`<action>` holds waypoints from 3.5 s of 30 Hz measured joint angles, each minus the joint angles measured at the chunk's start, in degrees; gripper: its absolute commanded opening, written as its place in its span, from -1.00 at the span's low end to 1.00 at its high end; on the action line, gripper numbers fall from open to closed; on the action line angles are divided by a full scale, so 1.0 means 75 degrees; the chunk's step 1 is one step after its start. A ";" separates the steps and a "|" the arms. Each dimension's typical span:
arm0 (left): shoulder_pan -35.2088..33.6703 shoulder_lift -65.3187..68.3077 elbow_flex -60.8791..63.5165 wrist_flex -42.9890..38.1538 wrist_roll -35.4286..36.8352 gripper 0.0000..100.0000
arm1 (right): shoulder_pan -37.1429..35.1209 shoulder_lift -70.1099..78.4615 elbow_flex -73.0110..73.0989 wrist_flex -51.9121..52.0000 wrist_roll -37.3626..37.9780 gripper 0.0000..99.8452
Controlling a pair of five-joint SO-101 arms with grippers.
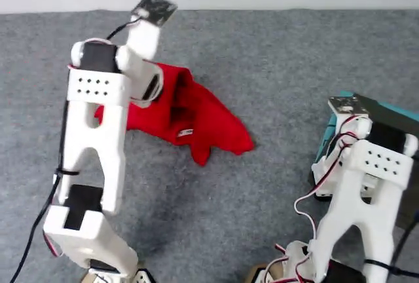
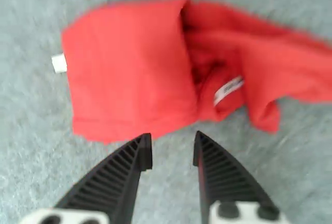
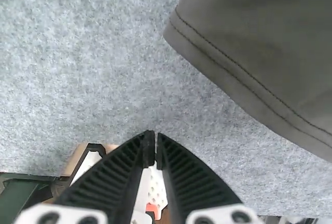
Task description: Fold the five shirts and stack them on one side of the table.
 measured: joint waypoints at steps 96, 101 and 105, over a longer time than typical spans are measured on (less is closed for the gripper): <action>-0.5193 -0.2813 0.5345 -0.2544 -0.0785 -0.97 | -0.6775 0.8287 -1.0526 0.0000 0.0504 -0.98; -0.5158 -0.2813 0.5345 -0.2544 -0.0785 -0.97 | -0.6517 0.6588 -1.1757 0.0000 0.1629 -0.98; -0.4829 -0.2813 0.5345 -0.2508 -0.1067 -0.97 | -0.6541 0.5533 -1.2999 -0.0047 0.2321 -0.98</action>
